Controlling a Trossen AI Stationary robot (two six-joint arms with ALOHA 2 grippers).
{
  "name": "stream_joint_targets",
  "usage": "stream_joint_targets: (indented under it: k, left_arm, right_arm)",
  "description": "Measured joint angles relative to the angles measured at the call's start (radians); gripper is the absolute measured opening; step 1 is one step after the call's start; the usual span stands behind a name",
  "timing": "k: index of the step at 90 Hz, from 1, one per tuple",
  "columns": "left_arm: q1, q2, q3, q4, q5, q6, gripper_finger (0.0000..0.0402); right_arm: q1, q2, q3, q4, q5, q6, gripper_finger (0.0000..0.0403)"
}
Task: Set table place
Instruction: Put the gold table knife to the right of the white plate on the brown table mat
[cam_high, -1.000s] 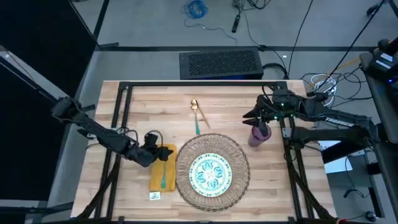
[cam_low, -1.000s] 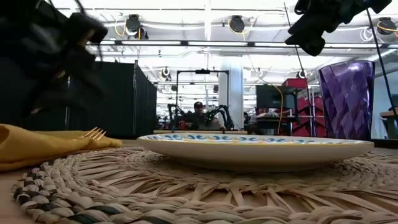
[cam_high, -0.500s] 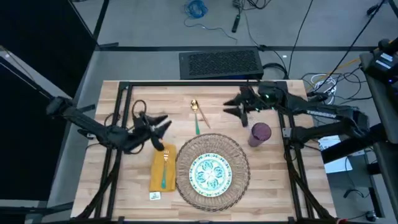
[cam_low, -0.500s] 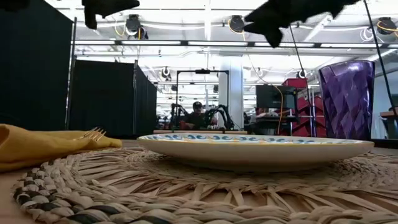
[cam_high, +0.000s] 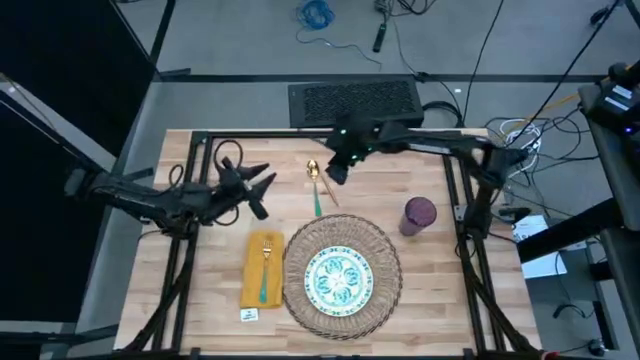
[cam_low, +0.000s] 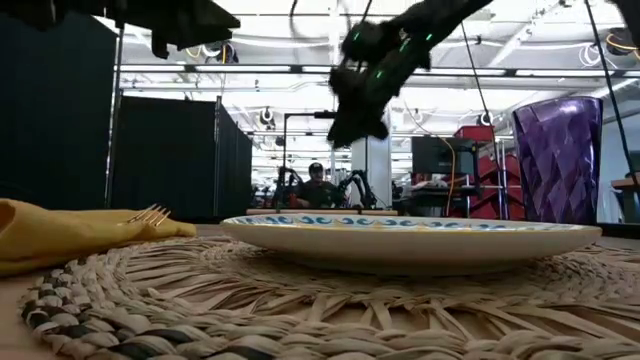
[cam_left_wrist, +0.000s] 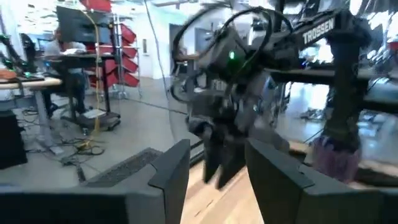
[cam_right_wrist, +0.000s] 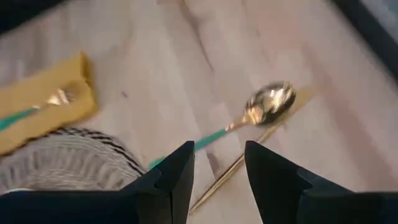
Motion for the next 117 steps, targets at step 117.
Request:
stream_joint_targets:
  k: [117]
  left_arm:
    - [0.182, 0.084, 0.005, -0.223, 0.388, -0.257, 0.0141]
  right_arm:
    - [0.074, 0.219, -0.001, 0.045, 0.197, 0.266, 0.0112]
